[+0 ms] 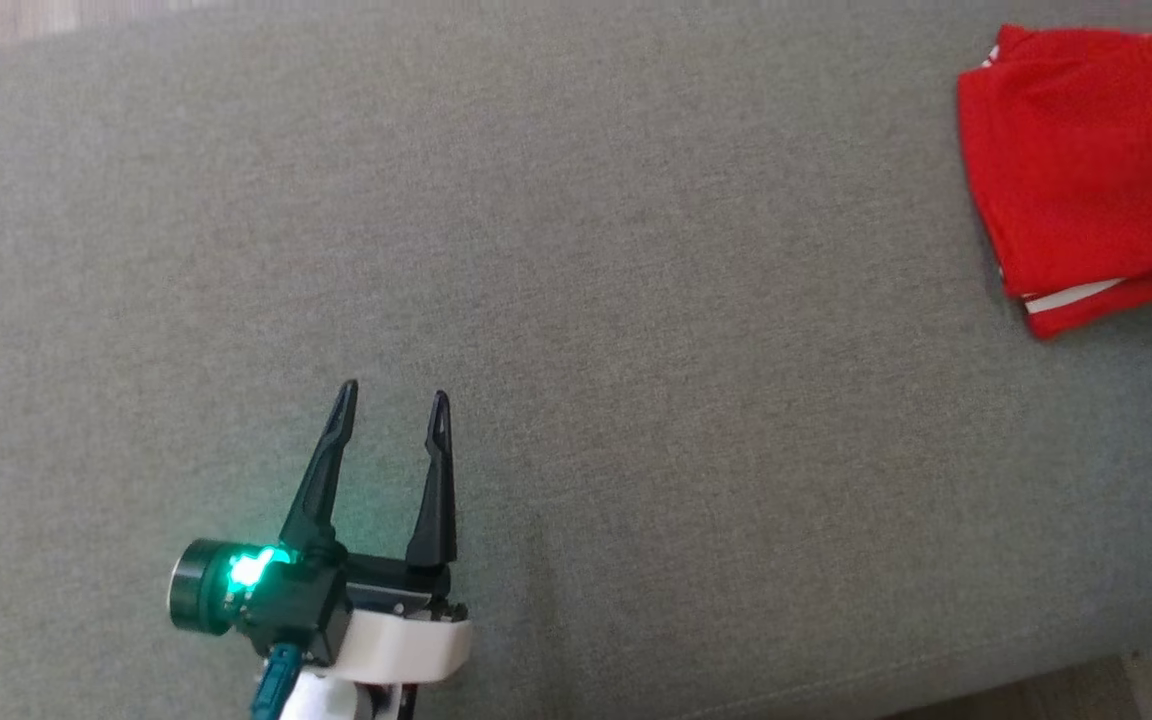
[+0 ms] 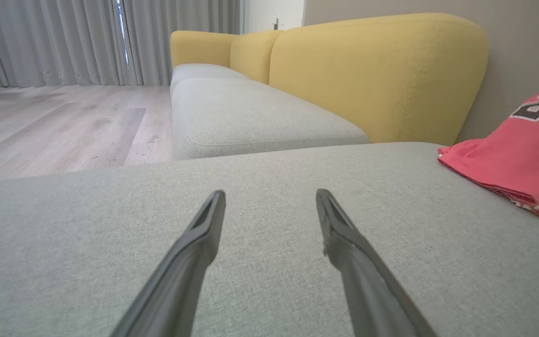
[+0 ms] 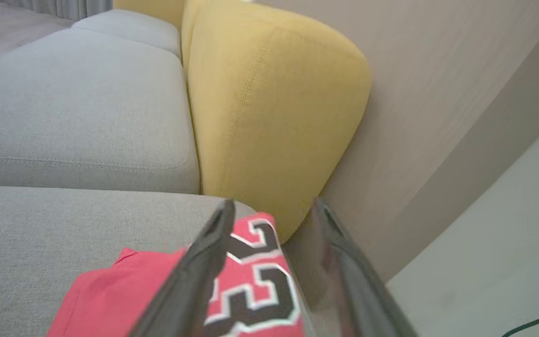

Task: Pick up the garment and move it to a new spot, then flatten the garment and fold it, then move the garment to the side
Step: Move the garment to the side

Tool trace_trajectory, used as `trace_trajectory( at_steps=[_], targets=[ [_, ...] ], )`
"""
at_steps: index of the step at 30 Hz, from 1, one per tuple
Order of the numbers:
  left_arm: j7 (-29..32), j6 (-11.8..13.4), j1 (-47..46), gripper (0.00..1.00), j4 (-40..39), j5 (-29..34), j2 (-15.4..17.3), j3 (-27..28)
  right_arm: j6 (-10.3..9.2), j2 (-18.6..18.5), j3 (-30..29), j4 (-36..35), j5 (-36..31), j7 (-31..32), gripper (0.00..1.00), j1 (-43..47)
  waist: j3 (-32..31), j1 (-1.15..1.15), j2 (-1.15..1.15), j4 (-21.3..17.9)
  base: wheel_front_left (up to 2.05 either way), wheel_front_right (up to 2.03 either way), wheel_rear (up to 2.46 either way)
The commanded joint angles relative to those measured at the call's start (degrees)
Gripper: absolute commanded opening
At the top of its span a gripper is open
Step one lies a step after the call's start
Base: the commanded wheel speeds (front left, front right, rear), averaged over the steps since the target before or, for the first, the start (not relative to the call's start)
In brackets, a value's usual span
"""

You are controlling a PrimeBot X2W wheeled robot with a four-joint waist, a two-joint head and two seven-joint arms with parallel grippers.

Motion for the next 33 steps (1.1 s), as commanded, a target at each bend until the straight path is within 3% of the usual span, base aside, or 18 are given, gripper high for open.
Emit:
trace_trajectory(
  at_steps=[1, 5, 10, 14, 18, 20, 27, 33],
  targets=[
    [-0.3, -0.2, -0.6, 1.00, -1.6, -0.1, -0.3, 2.0, 0.39, 1.5, 0.3, -2.7, -1.8, -0.8, 1.00, 2.3, -1.7, 0.00, 0.00, 0.1, 0.00, 0.00, 0.00],
    [-0.3, -0.2, 0.4, 1.00, -1.3, -1.1, -0.4, 2.1, 0.39, 9.3, 2.0, -5.9, -4.5, -2.9, 1.00, 7.8, -5.6, 0.00, 0.00, 1.1, 0.00, 0.00, 0.00],
    [-0.3, 0.6, 2.1, 1.00, -1.1, -3.0, -0.4, 2.1, 0.39, 15.6, 9.4, -6.2, -1.4, -8.1, 1.00, 15.9, -10.5, 0.00, 0.00, 3.4, 0.00, 0.00, 0.00],
    [-0.3, 1.2, 4.0, 1.00, -0.7, -4.3, -0.4, 1.6, 0.39, 18.0, 15.3, -5.2, 2.8, -15.2, 1.00, 22.3, -14.5, 0.00, 0.00, 6.2, 0.00, 0.00, 0.00],
    [-0.3, 2.1, 6.5, 1.00, -0.7, -4.4, -0.4, 1.9, 0.39, 20.5, 17.2, -5.8, 4.7, -19.1, 1.00, 28.3, -17.9, 0.00, 0.00, 8.9, 0.00, 0.00, 0.00],
    [-0.3, 2.2, 7.1, 1.00, -1.0, -4.3, -0.4, 2.0, 0.39, 21.1, 17.3, -6.8, 5.0, -19.4, 1.00, 29.6, -18.4, 0.00, 0.00, 9.6, 0.00, 0.00, 0.00],
    [-0.3, 2.5, 10.2, 1.00, -4.0, -4.4, -0.4, 3.8, 0.39, 24.8, 13.6, -22.0, 3.1, -19.6, 1.00, 40.9, -21.0, 0.00, 0.00, 13.3, 0.00, 0.00, 0.00],
    [-0.3, 1.7, 13.2, 1.00, -5.0, -4.2, -0.4, 5.1, 0.39, 26.3, 12.0, -24.9, 1.5, -19.6, 1.00, 47.9, -22.4, 0.00, 0.00, 14.6, 0.00, 0.00, 0.00]
  ],
)
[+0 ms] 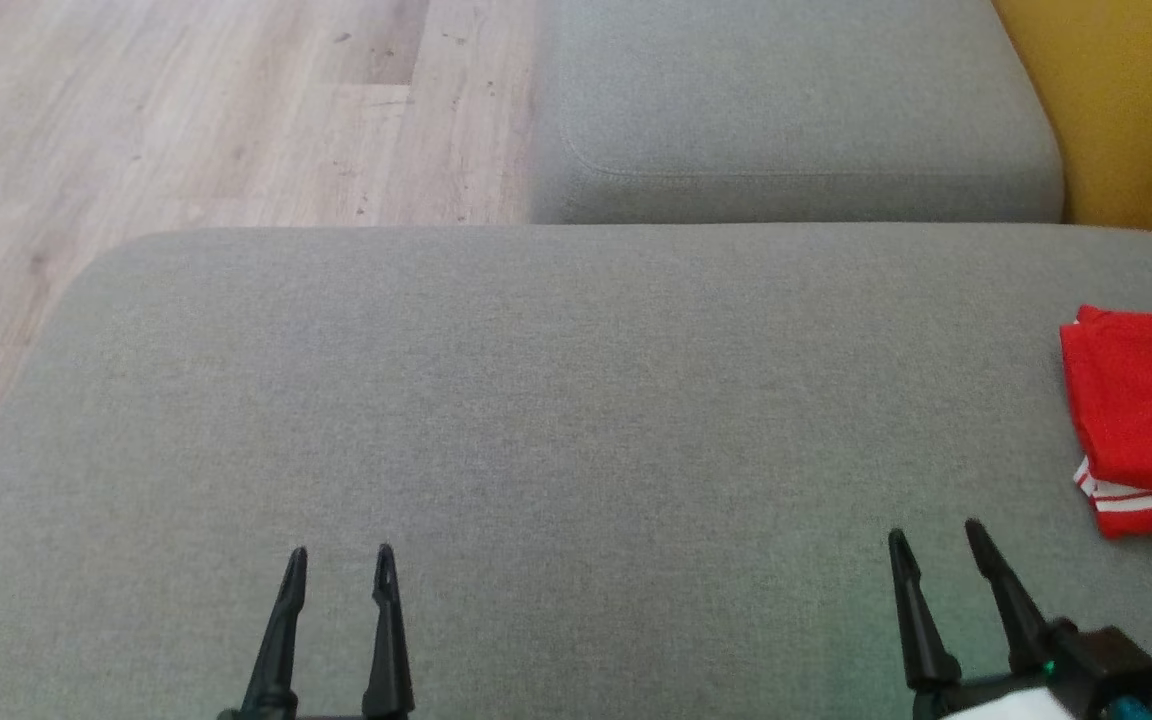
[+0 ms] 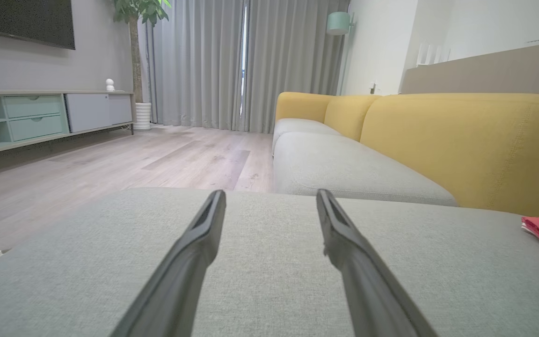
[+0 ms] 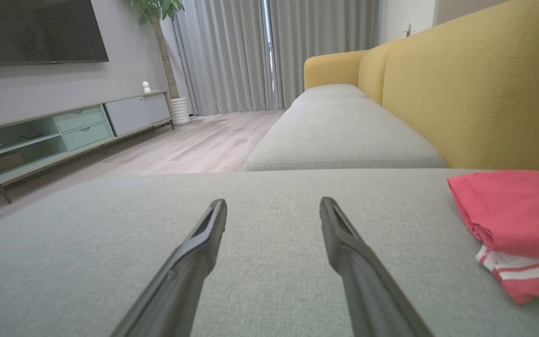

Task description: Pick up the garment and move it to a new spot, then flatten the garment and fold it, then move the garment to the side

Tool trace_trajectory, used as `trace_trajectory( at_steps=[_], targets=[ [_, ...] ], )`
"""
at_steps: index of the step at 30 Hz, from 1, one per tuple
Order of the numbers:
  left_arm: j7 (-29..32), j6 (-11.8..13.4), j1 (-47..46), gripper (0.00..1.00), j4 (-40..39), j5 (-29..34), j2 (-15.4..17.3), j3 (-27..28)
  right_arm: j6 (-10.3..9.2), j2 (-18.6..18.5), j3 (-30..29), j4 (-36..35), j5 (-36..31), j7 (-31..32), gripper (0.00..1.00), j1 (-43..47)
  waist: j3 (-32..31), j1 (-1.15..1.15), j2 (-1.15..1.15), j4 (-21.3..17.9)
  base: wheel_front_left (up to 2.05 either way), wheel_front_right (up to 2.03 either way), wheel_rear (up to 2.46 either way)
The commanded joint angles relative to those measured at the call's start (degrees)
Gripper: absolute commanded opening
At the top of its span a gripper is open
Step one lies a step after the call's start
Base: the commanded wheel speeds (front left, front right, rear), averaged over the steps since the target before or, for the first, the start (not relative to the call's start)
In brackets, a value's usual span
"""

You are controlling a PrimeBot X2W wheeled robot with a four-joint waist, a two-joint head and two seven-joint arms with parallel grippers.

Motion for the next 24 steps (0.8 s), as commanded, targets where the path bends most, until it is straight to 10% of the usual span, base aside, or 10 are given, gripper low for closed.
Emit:
trace_trajectory(
  at_steps=[1, 20, 21, 24],
  targets=[
    [-0.3, -0.4, -1.8, 1.00, -2.3, 0.1, -0.4, 2.2, 0.37, -0.1, 0.8, -2.0, -0.5, -0.6, 1.00, -1.5, -0.5, 0.02, 0.00, 0.4, 0.00, 0.00, 0.00],
    [-0.3, -2.3, -0.9, 1.00, -1.9, 0.7, -0.4, 2.1, 0.37, 1.1, -0.2, -2.9, -1.2, -0.6, 1.00, 0.5, -1.2, 0.02, 0.00, 0.1, 0.00, 0.00, 0.00],
    [0.0, -2.2, 0.7, 0.00, 0.0, 0.3, 0.0, 0.4, -0.01, 1.5, -1.2, -0.7, -0.8, 0.0, 0.00, 2.4, -1.2, 0.02, 0.00, 0.1, 0.00, 0.00, 0.00],
    [0.0, -2.2, 1.0, 0.00, 2.5, 0.0, 0.0, 0.3, -0.02, 1.5, -1.1, 1.7, -0.5, 0.1, 0.00, 2.7, -1.2, 0.02, 0.00, 0.1, 0.00, 0.00, 0.00]
  ],
)
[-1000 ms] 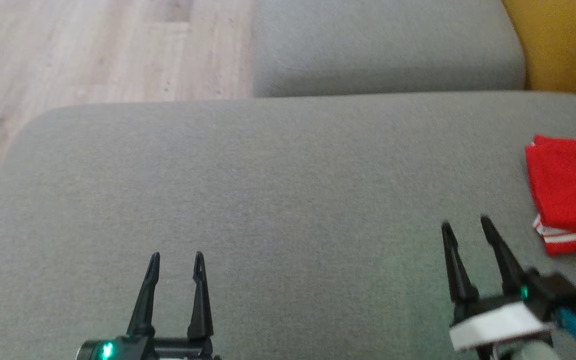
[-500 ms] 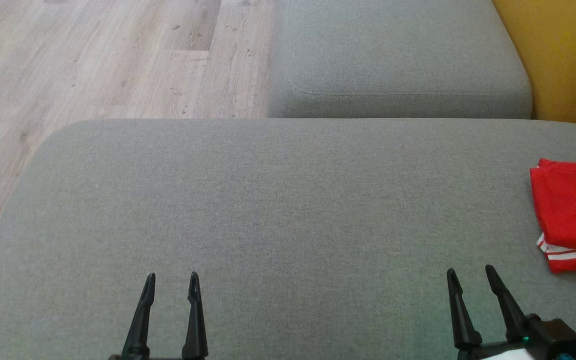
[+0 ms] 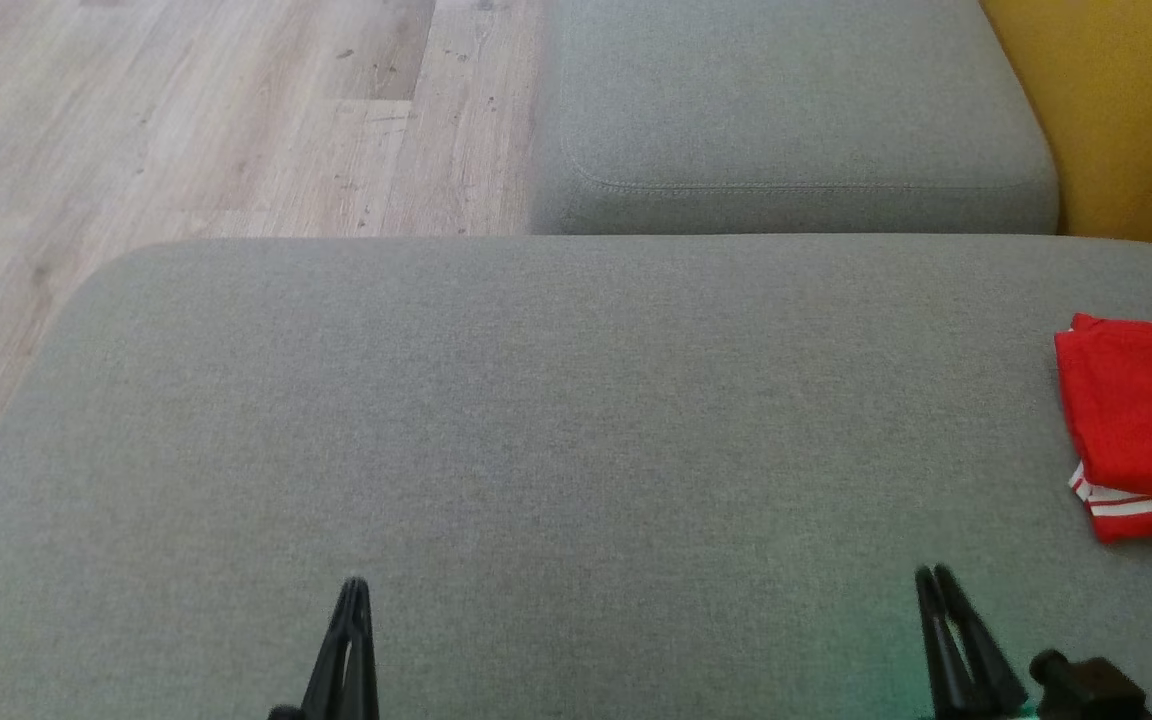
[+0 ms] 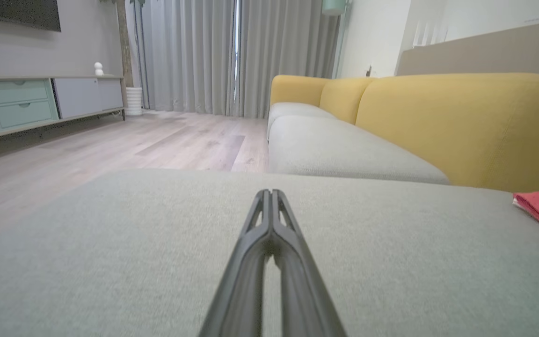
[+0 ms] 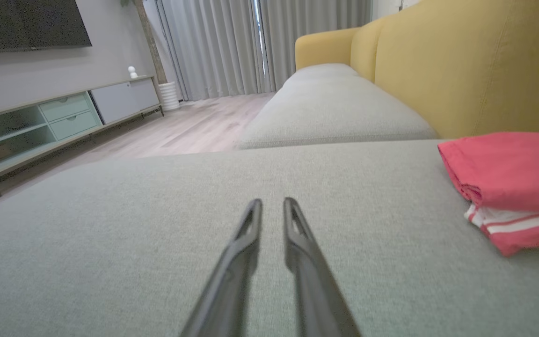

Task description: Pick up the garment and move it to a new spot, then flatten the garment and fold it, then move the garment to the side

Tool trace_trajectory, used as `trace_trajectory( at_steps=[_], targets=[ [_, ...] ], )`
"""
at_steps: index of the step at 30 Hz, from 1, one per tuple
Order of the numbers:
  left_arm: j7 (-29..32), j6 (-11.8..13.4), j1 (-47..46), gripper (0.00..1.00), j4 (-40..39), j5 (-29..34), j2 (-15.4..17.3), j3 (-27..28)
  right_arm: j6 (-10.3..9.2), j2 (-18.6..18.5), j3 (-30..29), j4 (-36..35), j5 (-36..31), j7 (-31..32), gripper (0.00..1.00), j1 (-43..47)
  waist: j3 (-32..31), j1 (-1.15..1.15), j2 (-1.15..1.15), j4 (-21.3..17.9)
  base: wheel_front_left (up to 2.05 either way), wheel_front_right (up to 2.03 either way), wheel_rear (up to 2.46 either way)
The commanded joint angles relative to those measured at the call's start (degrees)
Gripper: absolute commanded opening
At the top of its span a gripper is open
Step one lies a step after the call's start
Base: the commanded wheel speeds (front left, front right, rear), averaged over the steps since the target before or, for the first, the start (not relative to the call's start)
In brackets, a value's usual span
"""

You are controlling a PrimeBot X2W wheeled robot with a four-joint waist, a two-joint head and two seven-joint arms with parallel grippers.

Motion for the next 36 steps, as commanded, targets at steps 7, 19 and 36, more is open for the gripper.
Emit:
trace_trajectory(
  at_steps=[7, 19, 36],
  targets=[
    [0.7, -0.4, -0.8, 0.00, -0.5, -4.5, 0.2, 0.7, 0.02, -0.2, -0.2, -0.5, 4.5, 0.7, 0.00, -0.9, 0.3, 0.00, 0.00, -0.3, 0.00, 0.00, 0.00],
    [2.2, -1.9, -2.9, 0.00, 1.1, -13.0, 0.7, 2.1, 0.06, -0.7, -0.6, 0.1, 13.0, 2.3, 0.00, -2.9, 0.8, 0.00, 0.00, -0.9, 0.00, 0.00, 0.00],
    [4.7, -3.9, -5.9, 0.00, 3.0, -25.6, 1.2, 4.4, 0.12, -1.2, -1.6, 0.8, 25.6, 4.8, 0.00, -5.8, 1.6, 0.00, 0.00, -1.8, 0.00, 0.00, 0.00]
  ],
)
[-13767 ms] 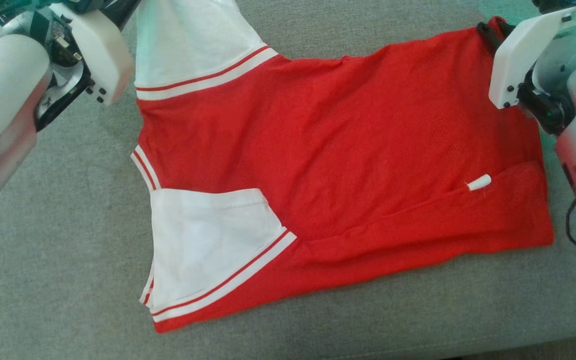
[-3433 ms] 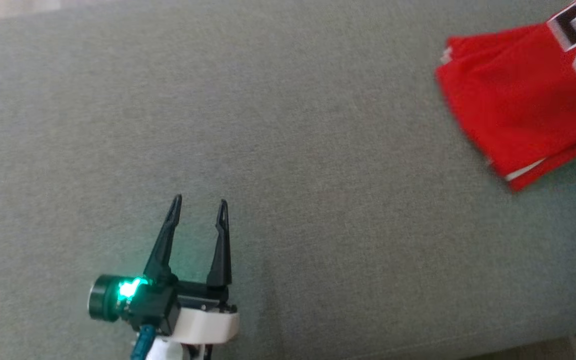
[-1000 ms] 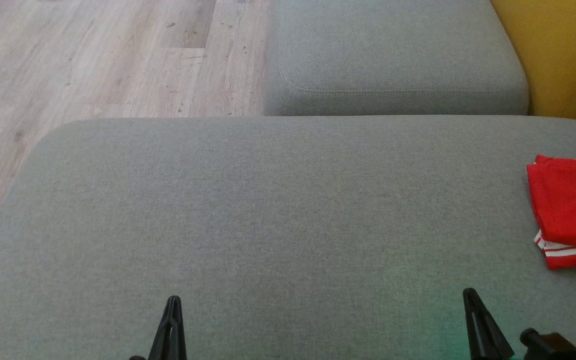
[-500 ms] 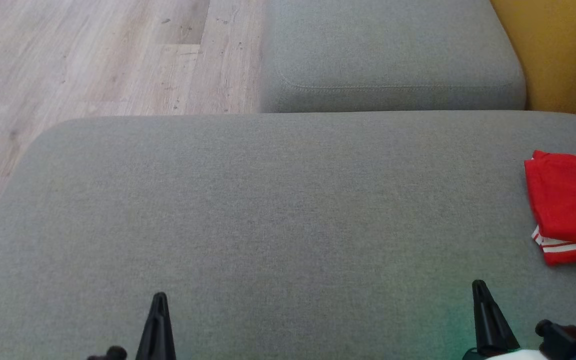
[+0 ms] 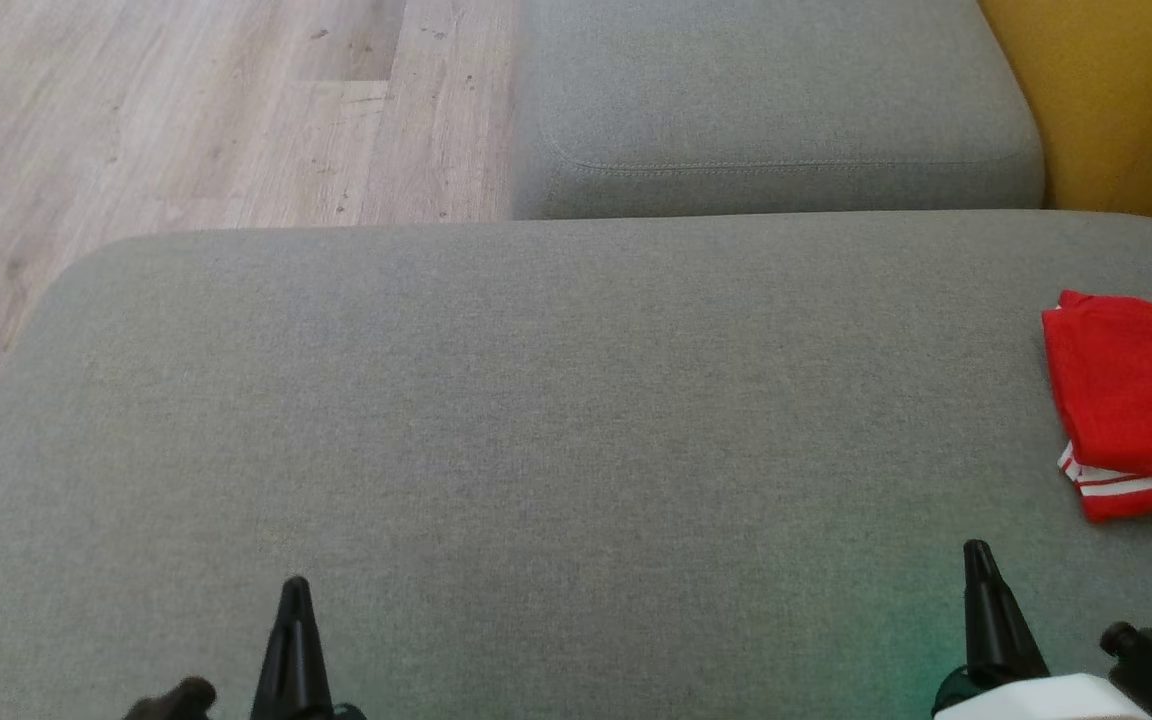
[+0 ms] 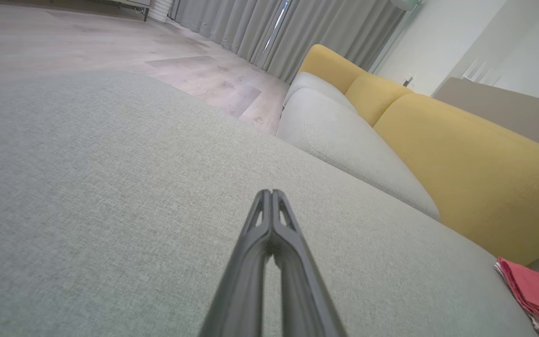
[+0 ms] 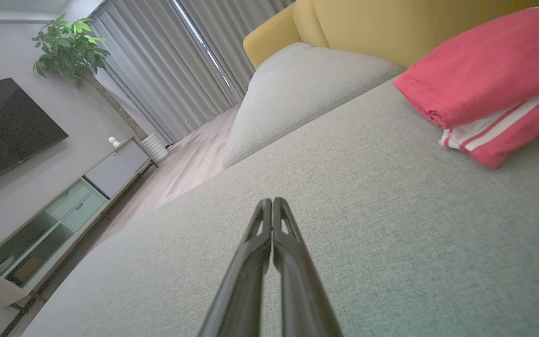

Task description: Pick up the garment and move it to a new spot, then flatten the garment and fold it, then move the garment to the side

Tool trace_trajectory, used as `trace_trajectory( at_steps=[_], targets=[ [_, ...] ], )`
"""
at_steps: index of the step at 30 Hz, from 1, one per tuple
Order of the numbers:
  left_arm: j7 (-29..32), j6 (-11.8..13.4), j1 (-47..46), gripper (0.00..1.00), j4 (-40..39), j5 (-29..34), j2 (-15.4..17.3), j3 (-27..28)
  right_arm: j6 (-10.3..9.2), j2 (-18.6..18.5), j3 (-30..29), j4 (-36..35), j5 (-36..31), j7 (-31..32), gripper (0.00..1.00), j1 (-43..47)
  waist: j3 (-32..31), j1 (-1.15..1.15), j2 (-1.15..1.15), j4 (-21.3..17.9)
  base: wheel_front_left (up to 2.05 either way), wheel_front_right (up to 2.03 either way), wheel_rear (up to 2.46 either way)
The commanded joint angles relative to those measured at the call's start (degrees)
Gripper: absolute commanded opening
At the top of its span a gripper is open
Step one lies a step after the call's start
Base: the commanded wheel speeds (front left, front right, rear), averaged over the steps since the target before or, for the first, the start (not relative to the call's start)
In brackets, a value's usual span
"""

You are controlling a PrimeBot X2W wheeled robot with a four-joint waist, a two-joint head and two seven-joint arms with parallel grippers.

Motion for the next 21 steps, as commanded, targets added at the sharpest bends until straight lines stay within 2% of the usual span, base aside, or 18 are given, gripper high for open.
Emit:
trace_trajectory(
  at_steps=[1, 21],
  targets=[
    [0.2, -0.5, -3.4, 0.00, -1.4, -2.0, 0.6, 1.5, 0.13, -1.1, -0.3, -1.5, 2.2, 0.6, 0.00, -2.9, 0.1, 0.00, 0.00, -0.1, 0.00, 0.00, 0.00],
    [3.1, -2.6, -6.3, 0.00, 0.2, -14.9, 0.9, 4.3, 0.19, -1.4, -1.6, -0.8, 15.2, 3.5, 0.00, -5.9, 0.9, 0.00, 0.00, -1.0, 0.00, 0.00, 0.00]
  ],
)
